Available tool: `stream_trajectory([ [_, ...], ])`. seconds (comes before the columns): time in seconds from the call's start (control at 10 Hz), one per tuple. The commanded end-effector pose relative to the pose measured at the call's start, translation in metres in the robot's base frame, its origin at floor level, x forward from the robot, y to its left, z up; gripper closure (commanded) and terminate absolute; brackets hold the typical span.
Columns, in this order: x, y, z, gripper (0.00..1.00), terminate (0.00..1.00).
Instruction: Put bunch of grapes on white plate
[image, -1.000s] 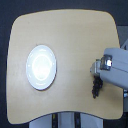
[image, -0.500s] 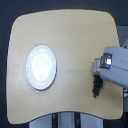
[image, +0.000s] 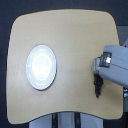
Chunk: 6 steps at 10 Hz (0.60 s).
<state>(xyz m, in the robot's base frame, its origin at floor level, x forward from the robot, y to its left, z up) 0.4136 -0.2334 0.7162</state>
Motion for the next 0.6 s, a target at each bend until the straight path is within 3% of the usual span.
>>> stream_trajectory([
  [0.0,-0.004,0.006,0.011,1.0,0.0],
  [0.2,-0.005,0.011,0.032,1.0,0.0],
  [0.5,0.001,0.036,0.087,1.0,0.0],
])
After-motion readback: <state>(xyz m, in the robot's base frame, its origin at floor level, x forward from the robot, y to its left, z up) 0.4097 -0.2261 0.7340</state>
